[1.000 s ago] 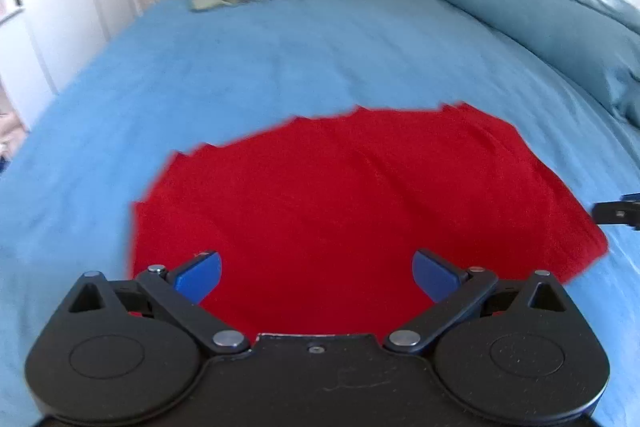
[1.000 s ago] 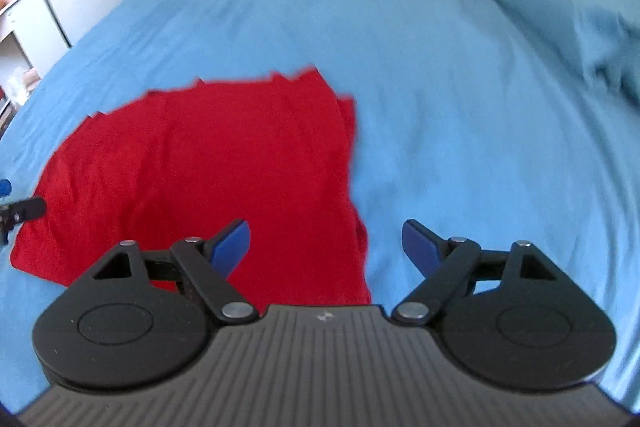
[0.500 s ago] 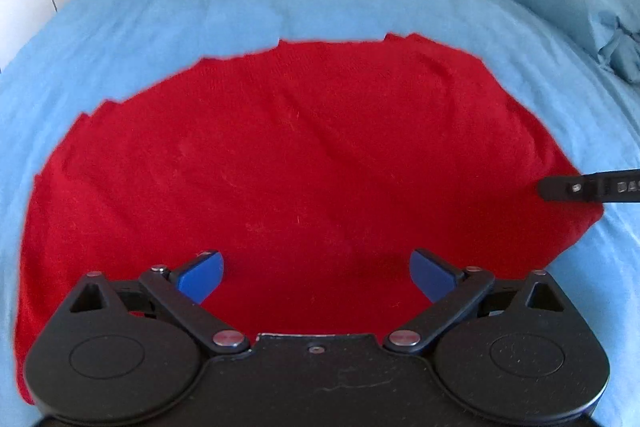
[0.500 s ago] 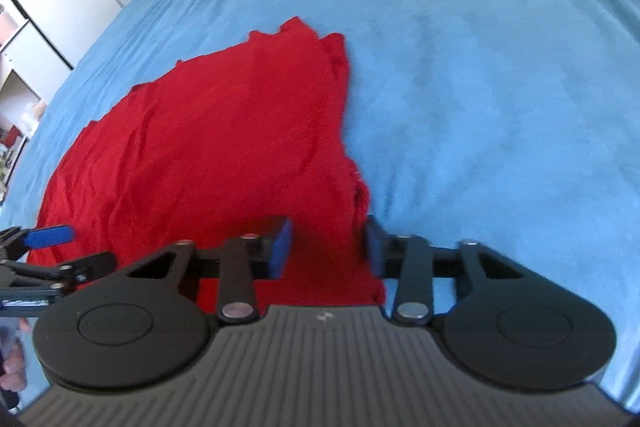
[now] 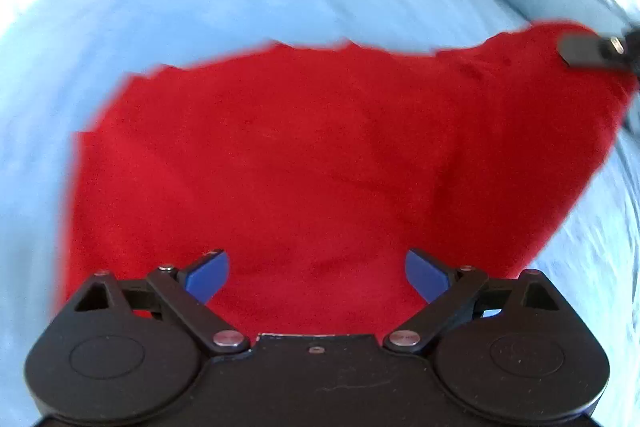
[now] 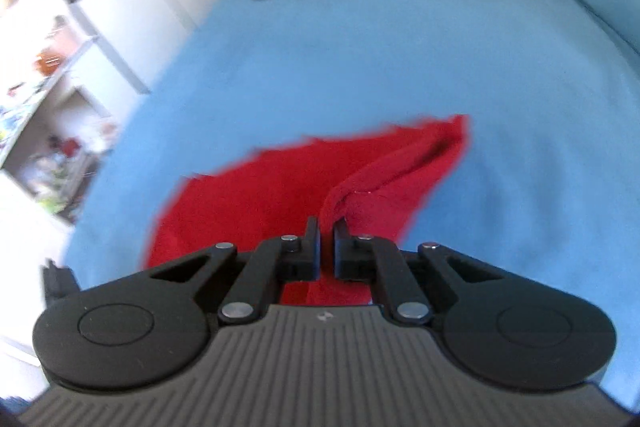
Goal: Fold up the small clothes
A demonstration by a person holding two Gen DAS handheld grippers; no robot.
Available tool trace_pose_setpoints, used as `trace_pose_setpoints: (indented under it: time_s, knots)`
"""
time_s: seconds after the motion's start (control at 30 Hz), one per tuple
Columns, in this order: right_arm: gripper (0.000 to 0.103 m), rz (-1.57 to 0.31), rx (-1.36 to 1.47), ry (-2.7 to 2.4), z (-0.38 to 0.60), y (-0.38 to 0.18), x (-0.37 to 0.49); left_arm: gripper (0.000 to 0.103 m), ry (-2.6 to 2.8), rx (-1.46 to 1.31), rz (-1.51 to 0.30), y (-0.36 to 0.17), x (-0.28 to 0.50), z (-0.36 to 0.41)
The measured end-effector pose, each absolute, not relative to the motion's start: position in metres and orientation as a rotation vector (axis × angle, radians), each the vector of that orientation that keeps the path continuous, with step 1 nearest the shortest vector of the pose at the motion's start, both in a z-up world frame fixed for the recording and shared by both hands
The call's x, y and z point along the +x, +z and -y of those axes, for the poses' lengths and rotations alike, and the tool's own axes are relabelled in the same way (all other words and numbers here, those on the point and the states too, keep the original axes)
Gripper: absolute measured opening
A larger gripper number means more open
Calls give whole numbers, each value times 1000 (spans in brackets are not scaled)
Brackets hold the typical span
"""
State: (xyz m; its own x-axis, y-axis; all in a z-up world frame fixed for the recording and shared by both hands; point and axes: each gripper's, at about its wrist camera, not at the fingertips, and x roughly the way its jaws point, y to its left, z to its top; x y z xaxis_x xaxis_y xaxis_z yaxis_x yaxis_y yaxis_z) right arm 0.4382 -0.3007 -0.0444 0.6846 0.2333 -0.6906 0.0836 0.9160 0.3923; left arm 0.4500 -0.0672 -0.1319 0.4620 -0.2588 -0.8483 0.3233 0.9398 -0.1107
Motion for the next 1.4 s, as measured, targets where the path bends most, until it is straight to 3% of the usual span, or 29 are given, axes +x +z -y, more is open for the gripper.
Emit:
trace_pose_setpoints:
  time_s: [0.17,0.33,0.47,0.5,0.57,0.6,0.8,1.03,1.27,1.37,1.4]
  knots:
    - [21,-819,327,409,183,-34,486,98,-270,45,-980,-115,444,-20]
    - [21,-1027,176,595,70,-113,517,97,-200,43,-1030,-143,428,-78]
    - [25,-1107,181,574,53,-154,522,97,-206,23,-1068,-160,417,-96]
    - [30,-1096,176,569,55,-151,521,97,-216,20,-1066,-160,415,-97]
    - [60,-1060,175,583,63,-138,513,97,-236,8,-1059,-157,412,-97]
    - [80,-1019,178,570,69,-126,507,97,-249,-5,-1054,-154,411,-96]
    - [94,-866,177,371,132,-67,459,97,-298,-79,-1014,-132,403,-88]
    - [92,-964,-66,151,157,-111,388,97,-229,-140,-1018,-140,418,-80]
    - [84,-971,-37,82,140,-153,379,97,-192,-127,-1003,-139,425,-81]
    - [72,-956,-66,80,130,-163,383,97,-174,-132,-999,-136,425,-83]
    - [61,-954,-75,82,129,-165,381,97,-170,-136,-1000,-136,427,-83]
